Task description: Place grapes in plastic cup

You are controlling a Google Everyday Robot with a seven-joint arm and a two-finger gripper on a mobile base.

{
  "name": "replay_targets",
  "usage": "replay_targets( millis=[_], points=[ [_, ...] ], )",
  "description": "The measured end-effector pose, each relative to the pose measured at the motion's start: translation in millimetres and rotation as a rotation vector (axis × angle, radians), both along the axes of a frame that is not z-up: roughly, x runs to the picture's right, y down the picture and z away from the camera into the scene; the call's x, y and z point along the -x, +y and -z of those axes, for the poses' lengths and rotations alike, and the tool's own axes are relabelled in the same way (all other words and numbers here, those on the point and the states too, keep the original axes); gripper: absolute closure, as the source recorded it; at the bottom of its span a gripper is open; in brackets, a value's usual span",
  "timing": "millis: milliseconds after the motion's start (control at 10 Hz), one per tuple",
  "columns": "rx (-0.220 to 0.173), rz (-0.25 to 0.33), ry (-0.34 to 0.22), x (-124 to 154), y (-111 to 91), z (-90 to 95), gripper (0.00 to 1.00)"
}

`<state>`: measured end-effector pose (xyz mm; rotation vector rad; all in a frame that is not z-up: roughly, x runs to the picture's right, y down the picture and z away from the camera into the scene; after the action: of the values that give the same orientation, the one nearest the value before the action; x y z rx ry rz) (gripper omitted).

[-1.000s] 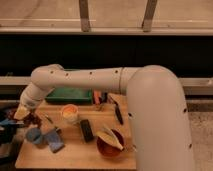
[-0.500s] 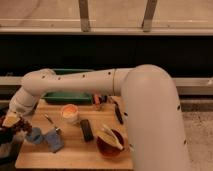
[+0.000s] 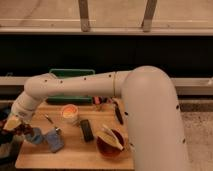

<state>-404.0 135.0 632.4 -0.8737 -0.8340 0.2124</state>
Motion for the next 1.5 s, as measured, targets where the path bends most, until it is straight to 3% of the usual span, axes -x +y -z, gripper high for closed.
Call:
replay_targets(
  millis=[500,1200,1300,1500],
  points=[
    [0.030,-0.035,0.041,-14,7,-13.2,1.00],
    [0.120,-0.080,0.080,-31,27,-56.5,1.00],
    [0.129,-0.084,0.080,-32,29,-60.0,0.96],
    [0.147,-0.081,0.076,-32,33,-65.6,0.77]
  ],
)
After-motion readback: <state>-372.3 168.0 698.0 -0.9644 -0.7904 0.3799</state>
